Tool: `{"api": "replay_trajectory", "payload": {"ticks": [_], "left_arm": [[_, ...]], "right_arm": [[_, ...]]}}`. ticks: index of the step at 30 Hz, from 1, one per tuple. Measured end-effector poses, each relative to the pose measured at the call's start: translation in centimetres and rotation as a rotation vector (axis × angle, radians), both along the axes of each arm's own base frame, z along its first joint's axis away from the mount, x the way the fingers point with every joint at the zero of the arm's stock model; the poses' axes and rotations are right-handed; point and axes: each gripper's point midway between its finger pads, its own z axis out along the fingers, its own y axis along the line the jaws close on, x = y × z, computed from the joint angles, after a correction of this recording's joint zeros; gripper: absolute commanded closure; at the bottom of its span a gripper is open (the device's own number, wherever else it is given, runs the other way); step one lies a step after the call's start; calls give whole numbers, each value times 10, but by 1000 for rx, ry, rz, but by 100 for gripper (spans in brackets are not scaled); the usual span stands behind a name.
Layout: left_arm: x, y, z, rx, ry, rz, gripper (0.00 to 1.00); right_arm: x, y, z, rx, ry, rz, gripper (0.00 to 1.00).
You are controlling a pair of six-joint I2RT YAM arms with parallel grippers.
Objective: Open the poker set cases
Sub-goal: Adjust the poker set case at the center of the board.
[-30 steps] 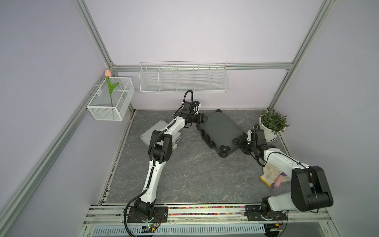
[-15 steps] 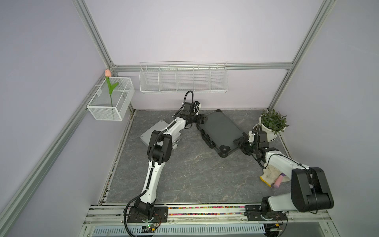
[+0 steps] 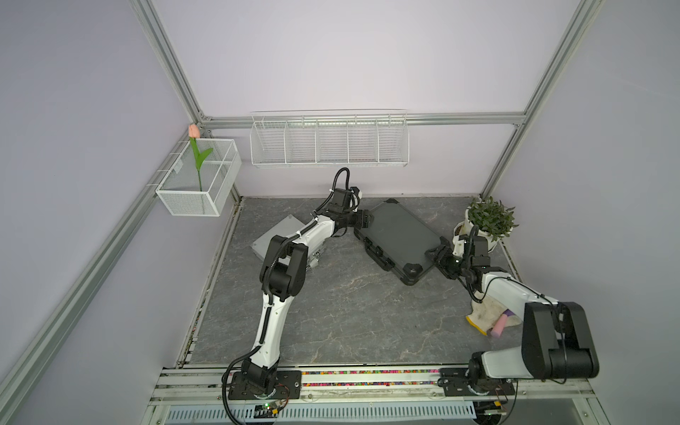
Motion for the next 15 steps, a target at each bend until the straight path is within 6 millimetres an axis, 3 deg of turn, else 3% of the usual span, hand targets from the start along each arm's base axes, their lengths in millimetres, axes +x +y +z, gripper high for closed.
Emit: {"api": "replay_trajectory", "payload": {"ticks": [15], "left_arm": [[-75, 1, 1, 55, 74, -28, 24]], "right_arm": [[-21, -17, 3, -158, 23, 14, 32]]}}
